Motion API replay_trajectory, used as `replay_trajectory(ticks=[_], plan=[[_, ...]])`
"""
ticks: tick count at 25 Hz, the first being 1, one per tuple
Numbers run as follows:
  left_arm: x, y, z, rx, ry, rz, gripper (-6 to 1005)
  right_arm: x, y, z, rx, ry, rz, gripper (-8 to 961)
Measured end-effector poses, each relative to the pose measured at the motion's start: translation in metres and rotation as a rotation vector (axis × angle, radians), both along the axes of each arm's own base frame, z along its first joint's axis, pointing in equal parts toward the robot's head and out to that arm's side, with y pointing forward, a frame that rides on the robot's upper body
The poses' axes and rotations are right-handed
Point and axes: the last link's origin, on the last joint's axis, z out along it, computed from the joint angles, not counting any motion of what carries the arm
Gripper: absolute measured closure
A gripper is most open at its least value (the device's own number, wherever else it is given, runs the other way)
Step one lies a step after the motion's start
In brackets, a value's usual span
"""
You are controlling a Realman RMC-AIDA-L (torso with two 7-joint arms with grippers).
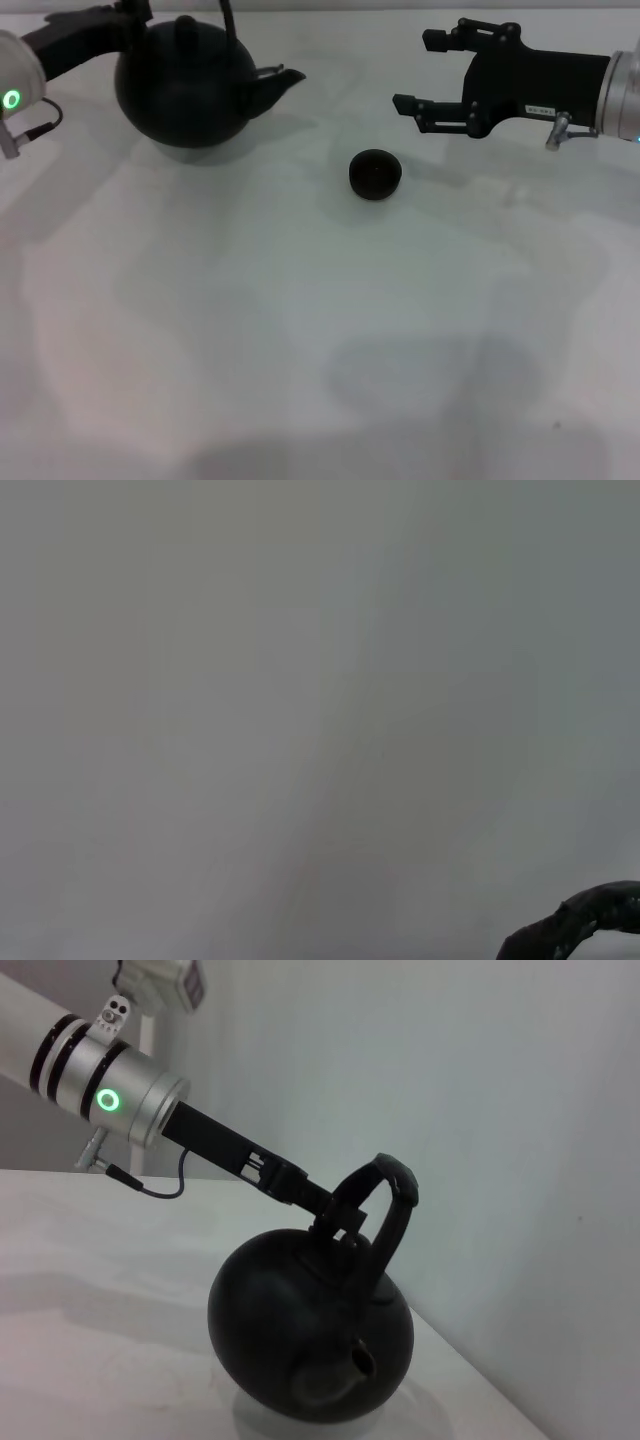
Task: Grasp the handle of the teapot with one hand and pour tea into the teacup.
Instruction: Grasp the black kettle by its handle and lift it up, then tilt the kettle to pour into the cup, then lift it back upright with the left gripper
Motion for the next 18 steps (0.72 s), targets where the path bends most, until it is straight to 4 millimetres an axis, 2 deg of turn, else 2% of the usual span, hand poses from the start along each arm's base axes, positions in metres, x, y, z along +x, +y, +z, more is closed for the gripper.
replay_trajectory(ticks=[3, 8, 18], plan=[[0.003, 0.002, -0.001, -0.019, 0.023, 0.012, 840, 0.0, 0.0, 0.0, 0.002, 0.002, -0.001, 133], [0.021, 0.006, -0.016, -0.056, 0.158, 0.023, 841, 0.003, -0.002, 0.001, 0.01, 0.01, -0.007, 133], [0.053, -0.003, -0.024, 0.006, 0.287, -0.109, 840, 0.005, -0.002, 0.002, 0.017, 0.015, -0.012, 133]])
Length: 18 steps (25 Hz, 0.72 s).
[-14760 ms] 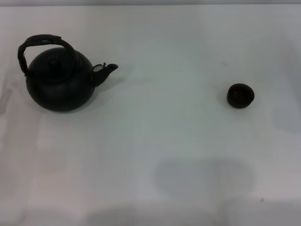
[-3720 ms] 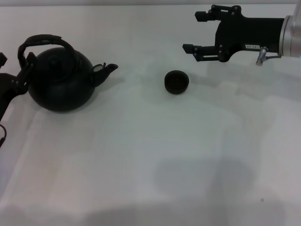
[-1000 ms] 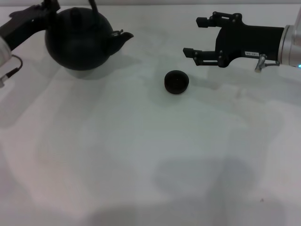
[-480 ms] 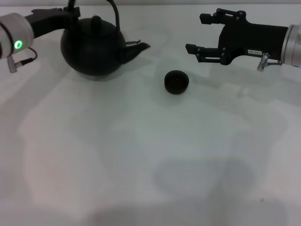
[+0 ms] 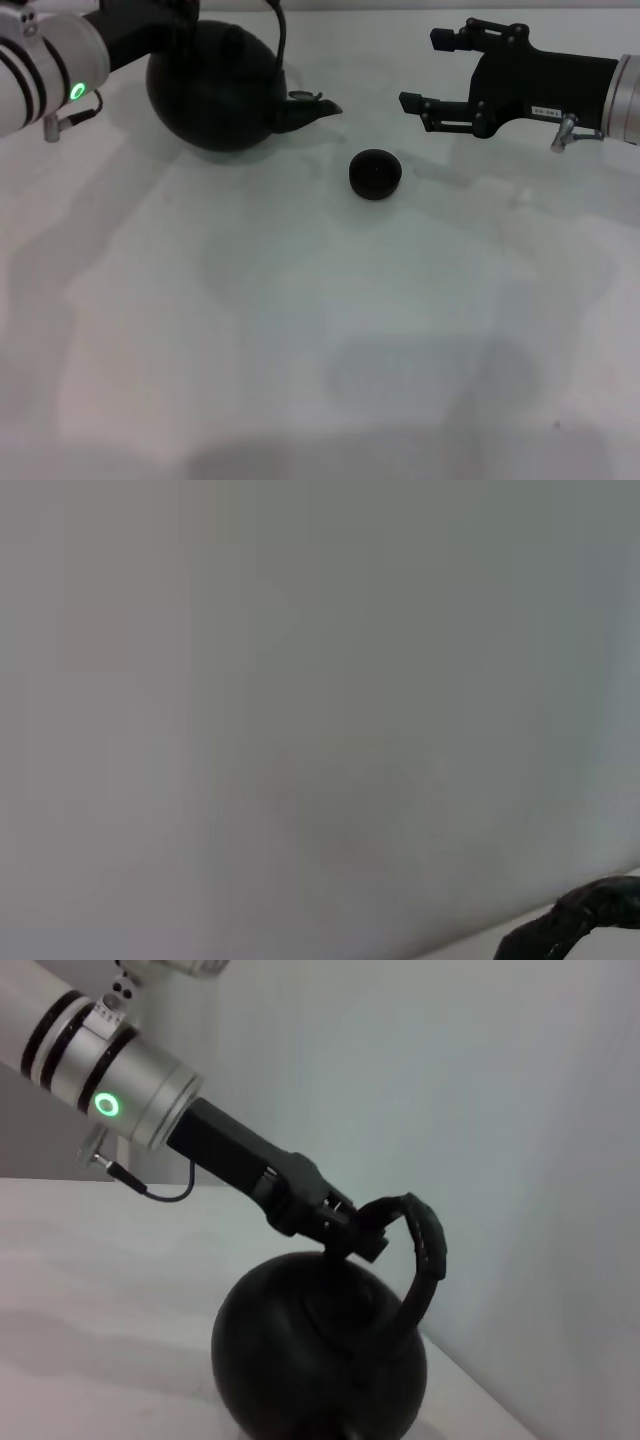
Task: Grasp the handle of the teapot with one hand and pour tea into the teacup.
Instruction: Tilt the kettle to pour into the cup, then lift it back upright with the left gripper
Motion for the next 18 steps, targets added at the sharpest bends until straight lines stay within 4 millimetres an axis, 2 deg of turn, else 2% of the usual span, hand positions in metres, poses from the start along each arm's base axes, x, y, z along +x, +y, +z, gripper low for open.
replay_trajectory(ticks=[9, 15, 17, 18], plan=[[0.02, -0.003, 0.009, -0.002, -0.034, -0.058, 839, -0.001, 0.002, 0.007, 0.031, 0.025, 0.003, 133], [0.022, -0.003, 0.01, -0.03, -0.014, -0.042, 839, 0.004, 0.012, 0.042, 0.131, 0.14, -0.068, 133], [0.023, -0.003, 0.011, -0.037, 0.002, -0.034, 840, 0.01, 0.015, 0.061, 0.185, 0.197, -0.109, 133], [0.023, -0.003, 0.011, -0.041, 0.007, -0.03, 840, 0.01, 0.015, 0.061, 0.185, 0.197, -0.109, 133]])
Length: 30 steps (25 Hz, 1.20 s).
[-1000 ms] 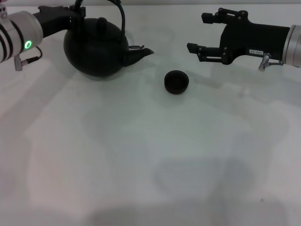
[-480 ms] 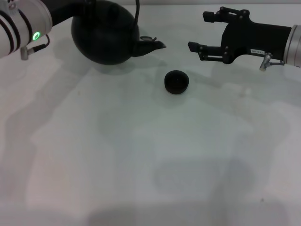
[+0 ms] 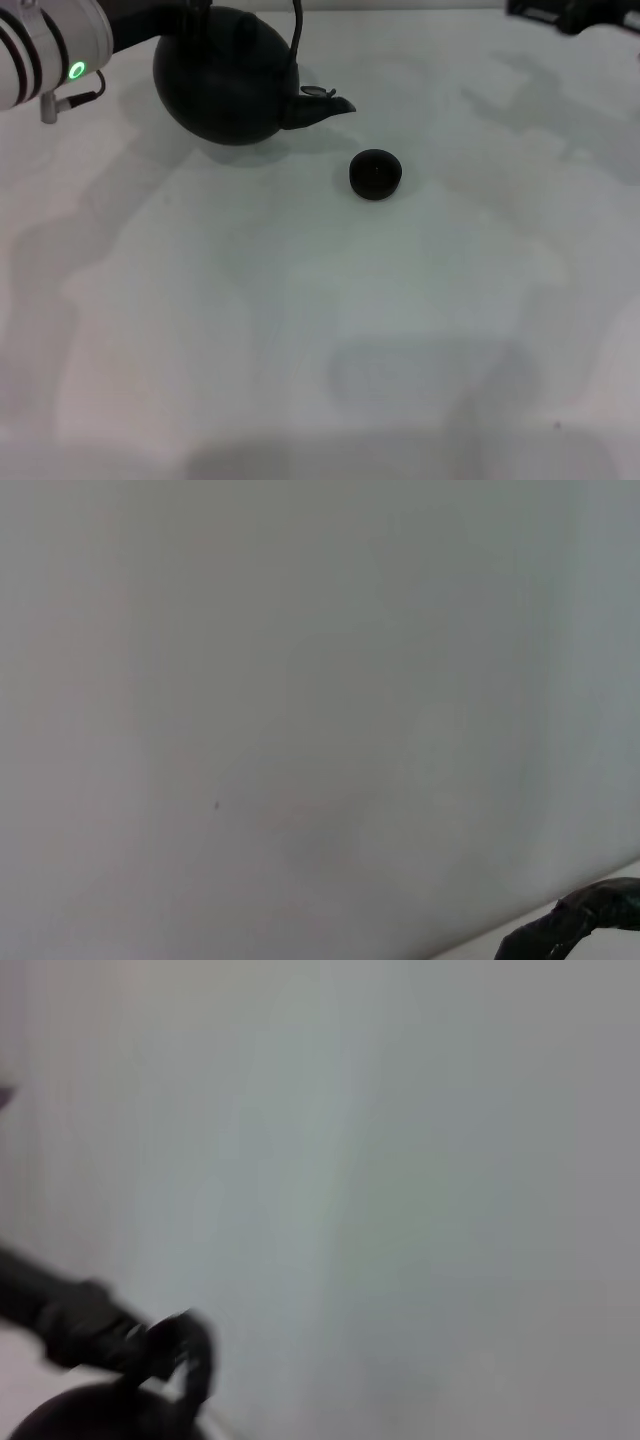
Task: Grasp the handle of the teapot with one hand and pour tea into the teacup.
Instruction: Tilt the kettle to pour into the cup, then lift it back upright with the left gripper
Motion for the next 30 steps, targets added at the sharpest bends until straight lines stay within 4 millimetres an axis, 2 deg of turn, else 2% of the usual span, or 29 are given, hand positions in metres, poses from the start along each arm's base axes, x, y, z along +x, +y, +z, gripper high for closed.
replay_trajectory(ticks=[5, 11, 30], plan=[[0.002, 0.001, 0.002, -0.028, 0.014, 0.012, 840, 0.01, 0.002, 0.028, 0.076, 0.086, -0.057, 133], [0.004, 0.003, 0.004, -0.069, 0.042, 0.049, 841, 0.015, 0.004, 0.048, 0.135, 0.168, -0.097, 133], [0.022, 0.012, 0.001, -0.141, 0.172, 0.049, 840, 0.021, 0.002, 0.042, 0.125, 0.198, -0.123, 134]])
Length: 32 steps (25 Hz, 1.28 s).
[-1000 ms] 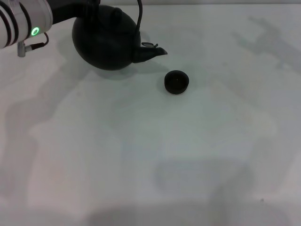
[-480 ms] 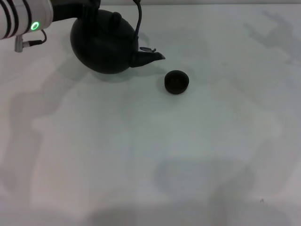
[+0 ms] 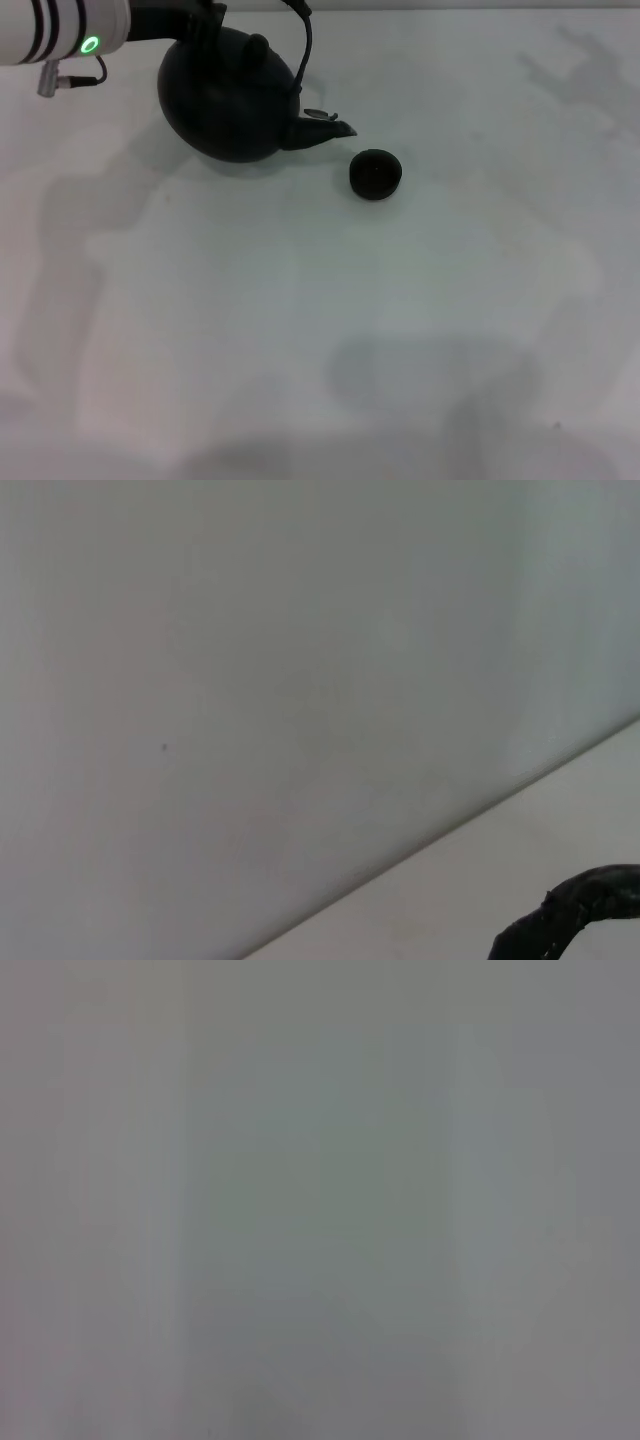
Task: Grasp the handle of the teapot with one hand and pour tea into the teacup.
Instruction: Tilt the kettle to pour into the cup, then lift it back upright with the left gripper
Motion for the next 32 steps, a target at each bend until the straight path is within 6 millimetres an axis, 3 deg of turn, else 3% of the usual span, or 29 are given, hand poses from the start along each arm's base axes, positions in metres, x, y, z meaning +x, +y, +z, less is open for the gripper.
replay_trajectory(ticks=[32], plan=[[0.031, 0.01, -0.007, -0.077, 0.13, -0.03, 840, 0.002, 0.002, -0.002, 0.001, 0.004, -0.011, 134]])
